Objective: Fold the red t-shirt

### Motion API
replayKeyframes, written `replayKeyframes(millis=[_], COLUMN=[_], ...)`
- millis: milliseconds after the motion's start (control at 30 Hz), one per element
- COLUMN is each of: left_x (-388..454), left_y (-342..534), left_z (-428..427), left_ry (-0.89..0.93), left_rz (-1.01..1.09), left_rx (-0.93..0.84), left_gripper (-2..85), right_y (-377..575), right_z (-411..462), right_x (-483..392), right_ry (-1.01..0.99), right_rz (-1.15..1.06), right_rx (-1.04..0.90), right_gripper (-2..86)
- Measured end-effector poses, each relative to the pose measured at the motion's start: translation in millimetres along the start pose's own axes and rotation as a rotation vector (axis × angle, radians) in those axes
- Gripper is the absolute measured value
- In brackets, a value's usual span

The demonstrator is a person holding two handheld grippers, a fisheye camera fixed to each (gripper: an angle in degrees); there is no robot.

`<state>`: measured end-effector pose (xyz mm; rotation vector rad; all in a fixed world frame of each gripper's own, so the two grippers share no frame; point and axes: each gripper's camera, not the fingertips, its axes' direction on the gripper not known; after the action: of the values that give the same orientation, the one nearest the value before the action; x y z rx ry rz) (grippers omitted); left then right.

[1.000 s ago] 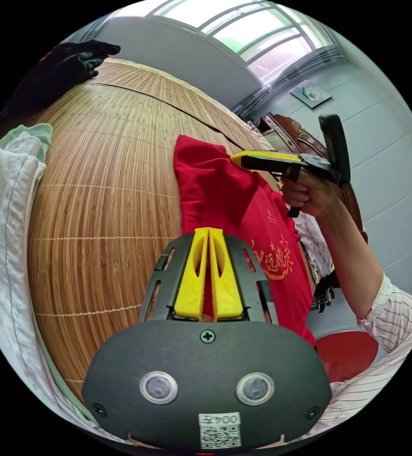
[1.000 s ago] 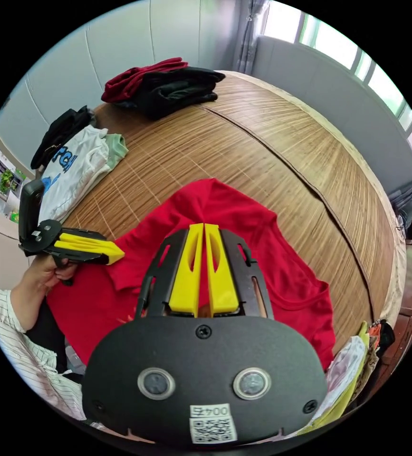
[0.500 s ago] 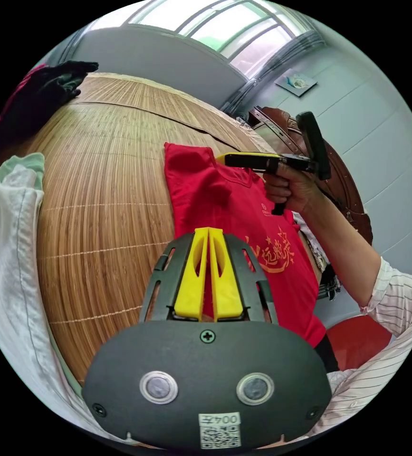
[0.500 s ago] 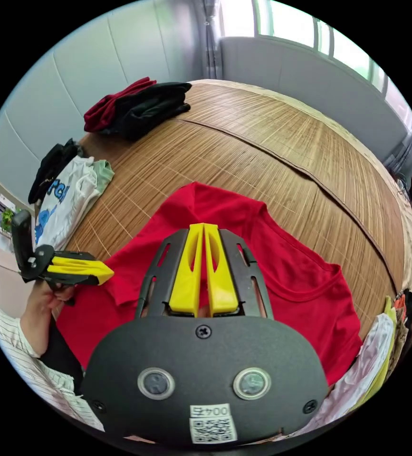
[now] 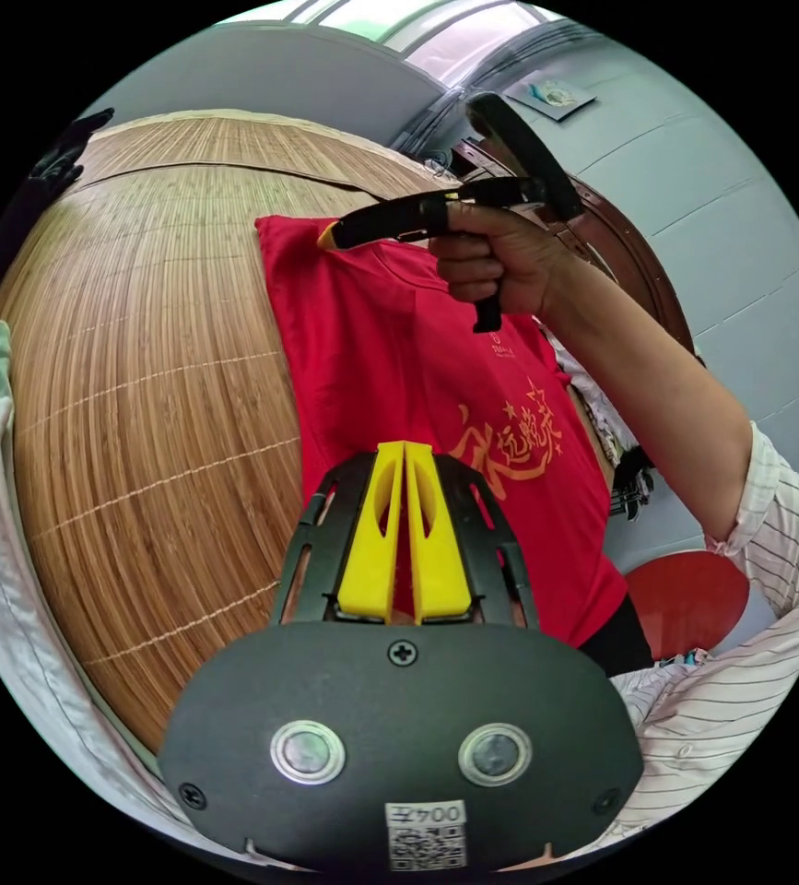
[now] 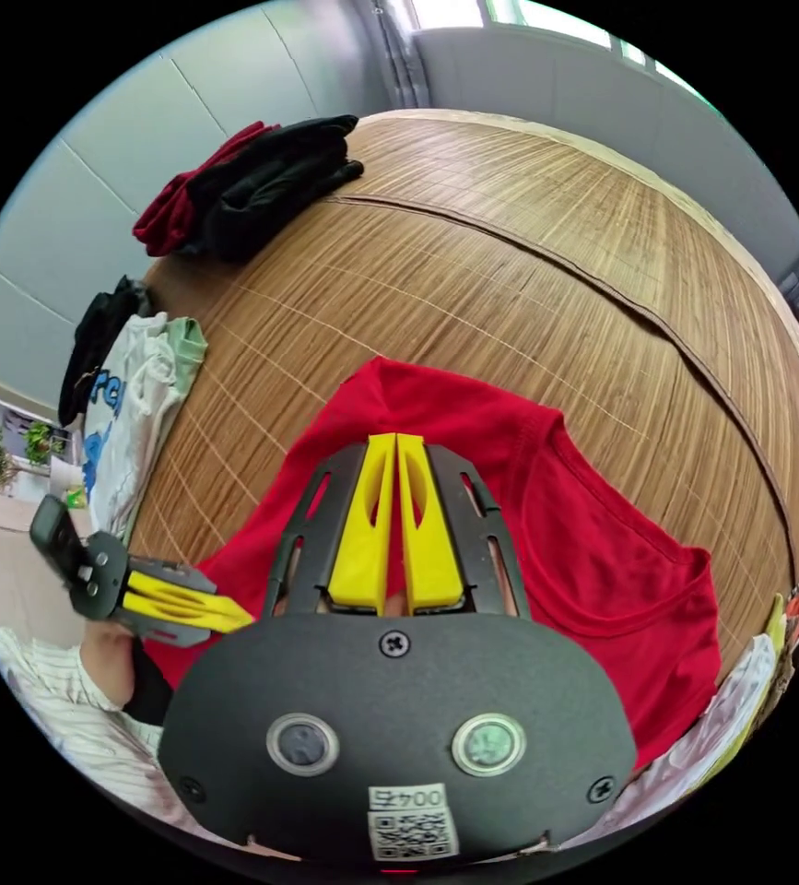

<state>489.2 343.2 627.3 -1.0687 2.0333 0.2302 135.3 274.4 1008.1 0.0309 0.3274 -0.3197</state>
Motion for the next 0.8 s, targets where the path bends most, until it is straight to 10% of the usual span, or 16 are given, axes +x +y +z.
replayKeyframes(millis=[367, 567, 800], left_x=[10, 48, 91], left_y=[10, 21, -83], left_z=[-24, -66, -23], left_ry=[0.131, -0.193, -0.495], left_rz=[0.032, 0.045, 0.199], left_rx=[0.147, 0.388, 0.195], left_gripper=[0.2, 0.2, 0.1], right_y=[201, 380, 483], right_z=[-113, -115, -103], right_x=[117, 51, -13], right_ry=[-0.728, -0.626, -0.583], right_rz=[0.500, 0.545, 0.478], right_rx=[0.573, 0.657, 0.623], right_gripper=[-0.7, -0.7, -0.7])
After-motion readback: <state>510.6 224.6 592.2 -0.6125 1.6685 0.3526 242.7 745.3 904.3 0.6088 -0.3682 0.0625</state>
